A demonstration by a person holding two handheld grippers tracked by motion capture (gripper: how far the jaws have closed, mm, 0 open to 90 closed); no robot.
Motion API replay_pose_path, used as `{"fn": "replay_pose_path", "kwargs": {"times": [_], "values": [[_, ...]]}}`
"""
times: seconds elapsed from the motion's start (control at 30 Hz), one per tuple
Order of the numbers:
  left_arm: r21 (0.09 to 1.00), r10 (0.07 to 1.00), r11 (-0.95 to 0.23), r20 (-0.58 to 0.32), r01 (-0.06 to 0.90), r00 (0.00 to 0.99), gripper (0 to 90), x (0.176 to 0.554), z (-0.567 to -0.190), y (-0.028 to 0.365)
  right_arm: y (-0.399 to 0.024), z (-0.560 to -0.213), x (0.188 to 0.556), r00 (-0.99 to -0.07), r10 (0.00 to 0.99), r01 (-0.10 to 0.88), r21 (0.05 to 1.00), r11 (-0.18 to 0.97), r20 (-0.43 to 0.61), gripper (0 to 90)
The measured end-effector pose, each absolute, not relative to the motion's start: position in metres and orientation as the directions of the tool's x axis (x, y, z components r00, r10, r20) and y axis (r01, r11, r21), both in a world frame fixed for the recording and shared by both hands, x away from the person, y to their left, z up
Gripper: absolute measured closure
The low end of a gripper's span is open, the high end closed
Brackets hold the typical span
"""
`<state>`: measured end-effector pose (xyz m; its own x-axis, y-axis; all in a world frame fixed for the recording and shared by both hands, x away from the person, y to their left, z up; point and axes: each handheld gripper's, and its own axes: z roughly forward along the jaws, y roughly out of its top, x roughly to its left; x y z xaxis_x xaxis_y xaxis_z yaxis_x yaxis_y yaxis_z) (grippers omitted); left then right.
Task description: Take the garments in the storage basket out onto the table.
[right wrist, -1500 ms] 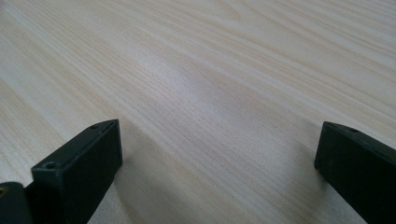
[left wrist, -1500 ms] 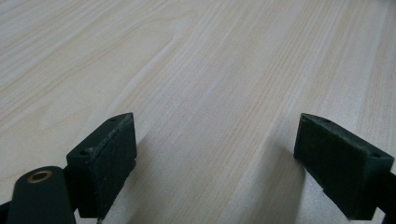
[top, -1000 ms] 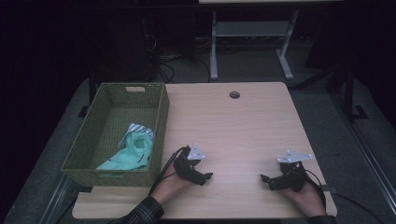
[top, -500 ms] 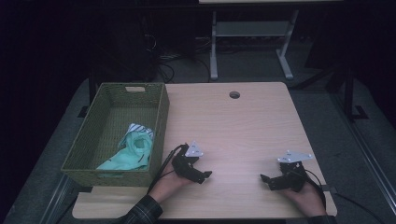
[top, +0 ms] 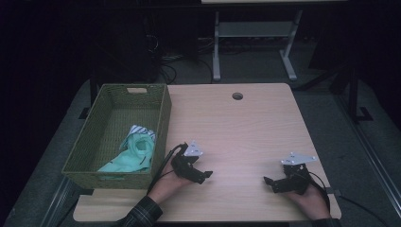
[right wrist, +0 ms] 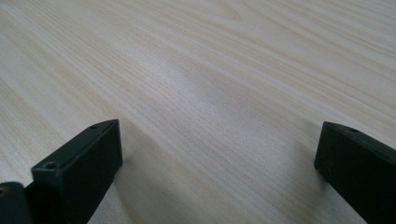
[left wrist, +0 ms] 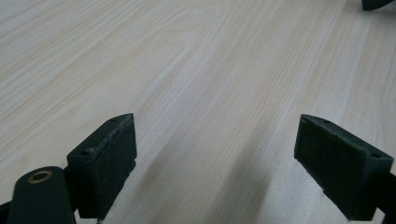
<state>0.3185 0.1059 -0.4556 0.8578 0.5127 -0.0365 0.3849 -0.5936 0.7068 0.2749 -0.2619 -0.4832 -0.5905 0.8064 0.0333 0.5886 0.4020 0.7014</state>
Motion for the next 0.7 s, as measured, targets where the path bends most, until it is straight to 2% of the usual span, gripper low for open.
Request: {"fn": "replay_pose_path", "kwargs": {"times": [0.7], "values": [[0.721,0.516,-0.572,-0.054,0.390,0.855,12.6,0.320,-0.444,0.107,-0.262,-0.483,0.275,-0.591,0.806,0.588,0.701,0.403,0.032,0.6]]}}
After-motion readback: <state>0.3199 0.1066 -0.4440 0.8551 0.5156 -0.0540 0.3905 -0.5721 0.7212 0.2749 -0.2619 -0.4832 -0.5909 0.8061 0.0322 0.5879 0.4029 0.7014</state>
